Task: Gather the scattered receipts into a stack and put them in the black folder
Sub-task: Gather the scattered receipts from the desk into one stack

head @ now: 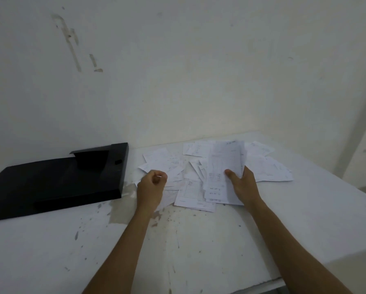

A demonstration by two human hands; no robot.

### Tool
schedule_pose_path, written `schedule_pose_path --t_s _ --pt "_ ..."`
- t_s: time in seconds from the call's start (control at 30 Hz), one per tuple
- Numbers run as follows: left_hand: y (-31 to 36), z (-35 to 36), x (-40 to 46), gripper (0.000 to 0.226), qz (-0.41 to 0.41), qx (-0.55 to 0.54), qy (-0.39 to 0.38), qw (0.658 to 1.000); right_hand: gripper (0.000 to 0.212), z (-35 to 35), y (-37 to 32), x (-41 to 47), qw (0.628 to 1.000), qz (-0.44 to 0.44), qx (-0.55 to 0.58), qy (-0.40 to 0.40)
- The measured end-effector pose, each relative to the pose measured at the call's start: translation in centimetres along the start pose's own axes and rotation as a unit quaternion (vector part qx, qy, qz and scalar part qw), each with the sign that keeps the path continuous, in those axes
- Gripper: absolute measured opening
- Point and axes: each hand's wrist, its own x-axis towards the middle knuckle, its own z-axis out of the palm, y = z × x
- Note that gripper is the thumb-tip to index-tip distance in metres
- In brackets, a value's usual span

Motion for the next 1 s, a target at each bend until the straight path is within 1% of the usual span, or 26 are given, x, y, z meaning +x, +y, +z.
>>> schedule_pose_path --t_s 0.03,0.07,0.1,0.17,0.2,0.23,0.3,0.37,0.47,0.53,0.63,0.73,0.83,0.93,1.0 --pt "-0.4 0.2 1.0 0.022 0.015 0.048 0.028 0.998 0.038 0.1 0.6 0.1 1.0 -0.004 -0.014 0.002" --pt "-0.9 0.5 2.1 0.033 0.018 0.105 0.045 0.993 0.036 0.2 1.1 0.2 1.0 -0.009 -0.021 0.002" --pt "-1.4 0.9 3.0 0.049 0.004 0.17 0.041 0.985 0.036 0.2 1.3 0.3 1.0 -0.015 -0.025 0.002" --pt "-2.4 1.6 4.6 0.081 -0.045 0.28 -0.01 0.959 0.035 0.1 1.5 0.5 0.999 -0.02 -0.03 0.008" --pt "-2.8 2.0 5.0 0.091 -0.062 0.315 -0.038 0.946 0.035 0.1 1.6 0.6 0.999 -0.02 -0.029 0.009" --pt "-3.2 2.4 5.3 0.097 -0.069 0.341 -0.06 0.936 0.035 0.1 1.8 0.7 0.999 -0.02 -0.025 0.012" --pt "-3.5 2.8 5.4 0.099 -0.059 0.375 -0.089 0.921 0.036 -0.1 1.9 0.9 1.0 -0.013 -0.003 0.026" --pt "-3.4 2.7 5.2 0.094 -0.043 0.369 -0.101 0.923 0.037 -0.3 2.0 1.1 0.999 -0.004 0.026 0.041" --pt "-3.2 2.0 5.1 0.086 -0.022 0.319 -0.104 0.942 0.037 -0.4 2.0 1.2 0.998 0.006 0.039 0.042" --pt "-3.0 1.4 5.3 0.084 -0.022 0.275 -0.108 0.955 0.035 -0.3 1.9 1.0 0.999 0.004 0.034 0.037" --pt "-2.8 0.8 5.7 0.088 -0.029 0.225 -0.119 0.967 0.035 -0.4 1.6 0.8 0.998 0.003 0.034 0.044" --pt "-2.1 0.6 6.1 0.095 -0.032 0.238 -0.132 0.962 0.036 -0.3 1.6 0.7 0.998 0.006 0.033 0.052" --pt "-1.3 0.7 5.9 0.095 -0.035 0.253 -0.134 0.958 0.036 -0.2 1.7 0.8 0.998 0.006 0.025 0.05" --pt "-1.0 0.9 5.4 0.096 -0.03 0.228 -0.122 0.966 0.036 -0.3 1.6 0.8 0.999 0.005 0.022 0.047" --pt "-1.1 1.0 5.1 0.099 -0.017 0.182 -0.097 0.978 0.036 -0.3 1.6 0.8 0.999 0.006 0.024 0.044"
